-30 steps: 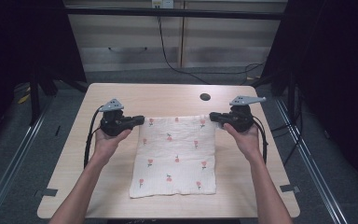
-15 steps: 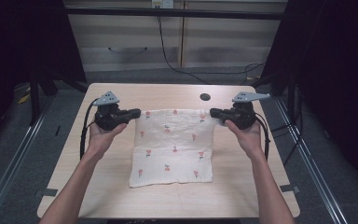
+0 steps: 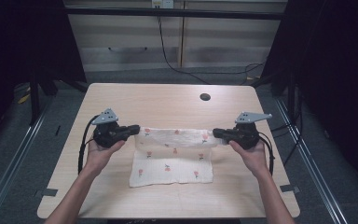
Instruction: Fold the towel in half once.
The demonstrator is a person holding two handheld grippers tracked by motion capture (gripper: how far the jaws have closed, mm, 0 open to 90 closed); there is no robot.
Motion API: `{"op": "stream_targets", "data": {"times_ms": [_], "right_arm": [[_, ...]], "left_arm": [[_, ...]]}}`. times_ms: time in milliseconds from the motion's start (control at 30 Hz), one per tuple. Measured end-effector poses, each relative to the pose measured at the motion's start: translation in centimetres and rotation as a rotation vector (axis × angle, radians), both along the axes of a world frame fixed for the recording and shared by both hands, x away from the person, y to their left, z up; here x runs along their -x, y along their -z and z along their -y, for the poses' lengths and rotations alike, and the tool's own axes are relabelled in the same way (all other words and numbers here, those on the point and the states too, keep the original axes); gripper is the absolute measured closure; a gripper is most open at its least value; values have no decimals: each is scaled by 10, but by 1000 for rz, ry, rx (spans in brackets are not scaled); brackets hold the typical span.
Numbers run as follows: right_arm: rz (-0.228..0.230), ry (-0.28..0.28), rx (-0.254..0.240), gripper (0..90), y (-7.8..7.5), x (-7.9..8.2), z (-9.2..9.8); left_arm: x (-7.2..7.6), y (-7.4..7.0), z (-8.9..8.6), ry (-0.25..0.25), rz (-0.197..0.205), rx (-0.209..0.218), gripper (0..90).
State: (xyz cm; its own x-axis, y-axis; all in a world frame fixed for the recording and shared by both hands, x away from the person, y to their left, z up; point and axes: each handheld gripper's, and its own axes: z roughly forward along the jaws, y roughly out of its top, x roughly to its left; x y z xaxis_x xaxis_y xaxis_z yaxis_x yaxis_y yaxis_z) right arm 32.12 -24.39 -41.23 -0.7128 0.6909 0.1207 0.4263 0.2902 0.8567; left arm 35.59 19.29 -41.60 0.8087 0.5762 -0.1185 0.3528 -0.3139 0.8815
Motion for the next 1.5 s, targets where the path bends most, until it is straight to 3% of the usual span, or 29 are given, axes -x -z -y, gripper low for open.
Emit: {"op": "stream_targets", "data": {"times_ms": [333,500,600,733,900,1033,1200,1300,1500], "right_arm": [[-46,-30,13,874,20,24,-3],[-62,-46,26,874,26,35,-6],[-78,-58,48,873,31,40,-10],[-100,-74,75,871,39,43,-14],[-125,-90,96,870,49,45,-17],[-142,-93,101,867,56,48,-18],[-177,-92,105,840,70,57,-18],[-181,-102,104,810,71,59,-18],[-179,-119,87,754,67,61,-20]], "left_arm": [[25,15,-7,22,-9,-27,862],[37,18,-7,43,3,-66,862],[46,26,-9,54,-15,-78,861],[49,35,-9,61,-30,-132,860],[55,55,-11,84,-71,-164,858],[59,64,-11,100,-95,-174,855],[64,74,-1,136,-111,-231,848],[64,73,0,133,-120,-231,832],[64,71,-3,133,-136,-182,771]]}}
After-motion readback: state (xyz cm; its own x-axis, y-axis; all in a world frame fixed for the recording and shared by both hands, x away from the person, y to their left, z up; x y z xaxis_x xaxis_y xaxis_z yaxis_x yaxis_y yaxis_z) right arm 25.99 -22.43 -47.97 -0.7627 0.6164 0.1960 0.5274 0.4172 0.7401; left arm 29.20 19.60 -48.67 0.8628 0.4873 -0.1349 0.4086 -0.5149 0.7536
